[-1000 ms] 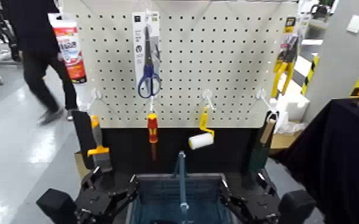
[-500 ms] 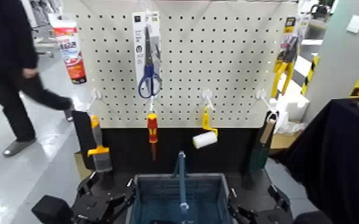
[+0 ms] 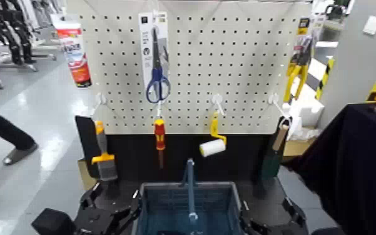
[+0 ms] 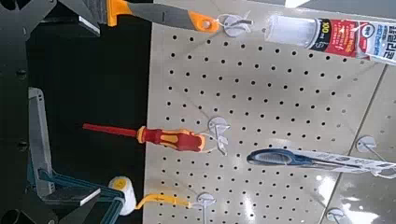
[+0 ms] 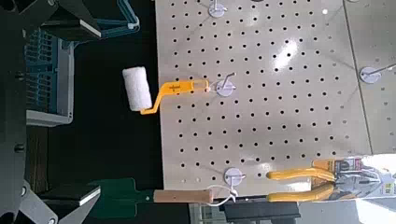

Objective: Put the black wrench into the crate.

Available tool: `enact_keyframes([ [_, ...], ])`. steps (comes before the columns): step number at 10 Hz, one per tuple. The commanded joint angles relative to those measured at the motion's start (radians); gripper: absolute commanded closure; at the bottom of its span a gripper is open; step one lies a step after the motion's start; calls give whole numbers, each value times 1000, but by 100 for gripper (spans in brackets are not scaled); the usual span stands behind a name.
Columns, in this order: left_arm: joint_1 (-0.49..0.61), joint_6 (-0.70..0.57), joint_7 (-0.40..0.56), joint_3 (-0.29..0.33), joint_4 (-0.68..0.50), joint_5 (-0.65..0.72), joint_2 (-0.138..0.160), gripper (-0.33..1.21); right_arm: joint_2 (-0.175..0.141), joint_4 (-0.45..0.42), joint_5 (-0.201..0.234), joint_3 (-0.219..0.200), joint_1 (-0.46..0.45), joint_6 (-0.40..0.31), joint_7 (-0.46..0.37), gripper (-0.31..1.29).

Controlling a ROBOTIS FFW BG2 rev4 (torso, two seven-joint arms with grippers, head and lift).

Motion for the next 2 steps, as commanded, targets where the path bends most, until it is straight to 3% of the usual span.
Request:
enact_keyframes([
  [1,-1,2,0,0,1,0,0,11,-4,0,2,-1,-3,1,2,13],
  [2,-3,2,0,0,1,-1,0,11,-6,0,0,3,-7,12,5,13],
])
